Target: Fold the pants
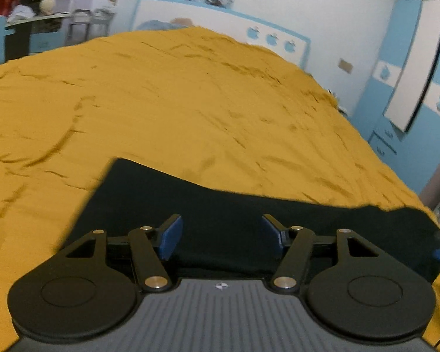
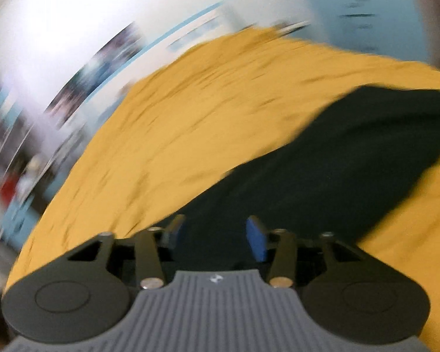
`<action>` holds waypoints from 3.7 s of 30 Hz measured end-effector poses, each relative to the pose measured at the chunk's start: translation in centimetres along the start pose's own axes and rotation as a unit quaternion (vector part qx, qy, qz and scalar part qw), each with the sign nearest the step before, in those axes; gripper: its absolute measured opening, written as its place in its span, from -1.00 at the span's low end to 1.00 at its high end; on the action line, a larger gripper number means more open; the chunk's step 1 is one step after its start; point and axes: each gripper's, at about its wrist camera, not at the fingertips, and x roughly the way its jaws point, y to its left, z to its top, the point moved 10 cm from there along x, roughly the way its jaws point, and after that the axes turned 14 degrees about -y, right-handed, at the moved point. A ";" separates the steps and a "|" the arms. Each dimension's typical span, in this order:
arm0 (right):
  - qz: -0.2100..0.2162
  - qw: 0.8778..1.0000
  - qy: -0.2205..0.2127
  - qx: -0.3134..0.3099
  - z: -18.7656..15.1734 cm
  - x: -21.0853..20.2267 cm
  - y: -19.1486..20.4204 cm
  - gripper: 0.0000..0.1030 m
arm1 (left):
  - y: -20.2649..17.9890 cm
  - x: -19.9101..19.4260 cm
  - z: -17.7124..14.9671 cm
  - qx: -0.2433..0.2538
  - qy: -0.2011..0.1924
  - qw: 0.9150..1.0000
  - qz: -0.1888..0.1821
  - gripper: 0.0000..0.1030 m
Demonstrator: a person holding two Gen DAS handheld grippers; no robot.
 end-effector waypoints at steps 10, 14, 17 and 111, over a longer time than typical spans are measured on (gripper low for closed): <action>-0.144 0.986 -0.023 0.075 5.3 0.2 -12.0 0.22 | -1.6 0.5 -2.7 0.013 0.036 0.999 0.016 0.40; -0.174 0.977 -0.040 0.118 6.4 2.1 -16.2 0.24 | -1.7 0.5 -2.9 0.011 0.045 0.999 0.019 0.40; -0.169 0.982 -0.037 0.076 6.9 4.6 -16.4 0.12 | -1.6 0.5 -3.0 0.013 0.051 0.998 0.021 0.40; 0.140 0.976 0.034 -0.165 1.5 -6.7 3.1 -0.59 | -14.9 3.6 -3.9 -0.294 0.139 0.934 -0.150 -0.90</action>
